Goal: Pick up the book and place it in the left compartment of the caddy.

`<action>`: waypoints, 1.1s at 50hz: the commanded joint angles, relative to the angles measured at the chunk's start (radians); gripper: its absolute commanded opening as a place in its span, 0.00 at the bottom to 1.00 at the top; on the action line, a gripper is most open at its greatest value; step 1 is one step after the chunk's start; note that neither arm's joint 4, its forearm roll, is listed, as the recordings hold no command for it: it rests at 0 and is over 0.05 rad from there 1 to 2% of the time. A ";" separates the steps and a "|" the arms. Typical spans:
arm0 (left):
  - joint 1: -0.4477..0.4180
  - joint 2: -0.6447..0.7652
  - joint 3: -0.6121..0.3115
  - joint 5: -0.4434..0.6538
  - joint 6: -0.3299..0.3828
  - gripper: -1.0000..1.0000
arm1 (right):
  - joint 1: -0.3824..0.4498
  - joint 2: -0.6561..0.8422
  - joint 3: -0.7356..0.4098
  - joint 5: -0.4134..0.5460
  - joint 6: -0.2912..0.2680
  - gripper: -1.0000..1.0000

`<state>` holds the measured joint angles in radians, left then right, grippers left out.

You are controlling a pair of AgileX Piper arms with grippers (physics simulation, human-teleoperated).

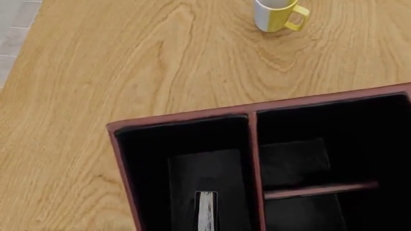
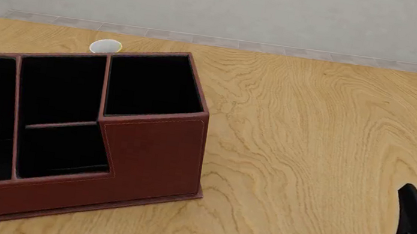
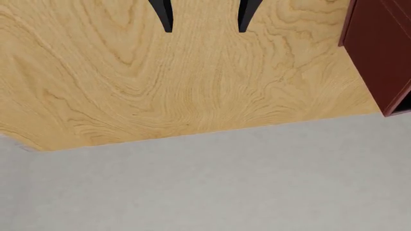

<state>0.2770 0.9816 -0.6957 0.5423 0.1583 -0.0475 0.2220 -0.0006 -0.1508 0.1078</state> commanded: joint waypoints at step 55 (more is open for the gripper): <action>0.045 0.028 0.101 -0.100 0.017 0.00 | 0.005 -0.003 0.000 0.005 -0.017 1.00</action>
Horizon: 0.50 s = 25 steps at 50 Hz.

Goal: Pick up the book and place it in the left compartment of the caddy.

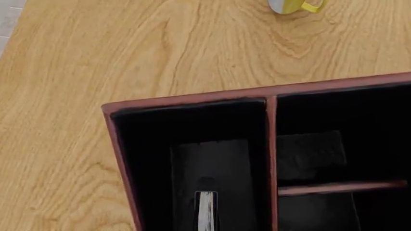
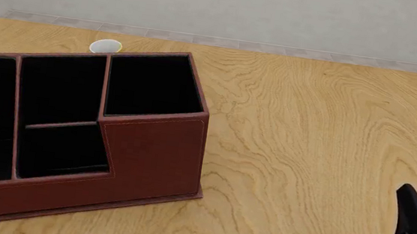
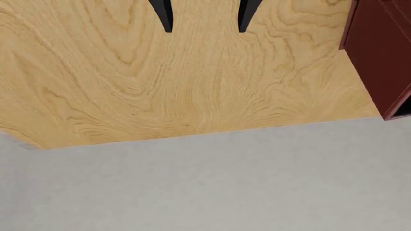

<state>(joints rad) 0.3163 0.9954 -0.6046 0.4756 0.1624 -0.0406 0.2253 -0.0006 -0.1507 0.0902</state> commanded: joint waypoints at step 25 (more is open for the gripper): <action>0.014 0.048 0.032 -0.085 0.012 0.00 | -0.005 -0.009 0.000 0.005 0.003 1.00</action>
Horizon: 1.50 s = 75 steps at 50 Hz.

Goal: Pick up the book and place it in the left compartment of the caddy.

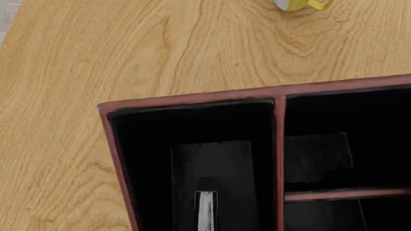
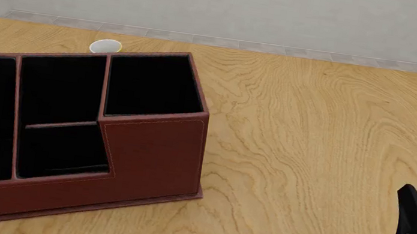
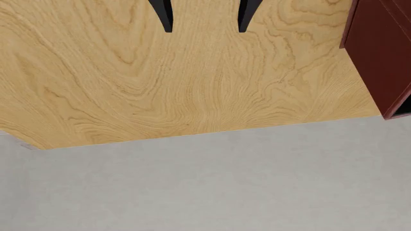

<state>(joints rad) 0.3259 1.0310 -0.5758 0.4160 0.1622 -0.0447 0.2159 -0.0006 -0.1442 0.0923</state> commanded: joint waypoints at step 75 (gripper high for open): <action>-0.005 0.050 0.013 -0.041 -0.013 1.00 | 0.003 0.000 0.000 0.002 -0.004 1.00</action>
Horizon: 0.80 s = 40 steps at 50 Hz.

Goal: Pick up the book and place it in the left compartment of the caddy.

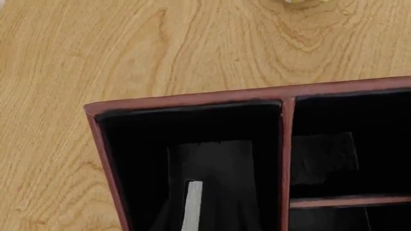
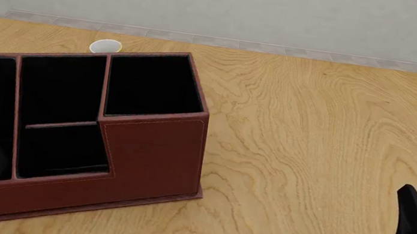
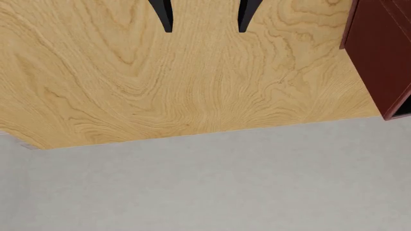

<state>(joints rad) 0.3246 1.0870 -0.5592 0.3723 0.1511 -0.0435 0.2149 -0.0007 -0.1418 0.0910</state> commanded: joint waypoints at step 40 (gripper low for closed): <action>-0.012 -0.115 -0.046 0.079 0.012 1.00 | -0.001 -0.016 0.000 0.011 0.001 1.00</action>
<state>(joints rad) 0.3140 1.0032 -0.5868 0.4269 0.1611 -0.0443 0.2052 -0.0008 -0.1356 0.0902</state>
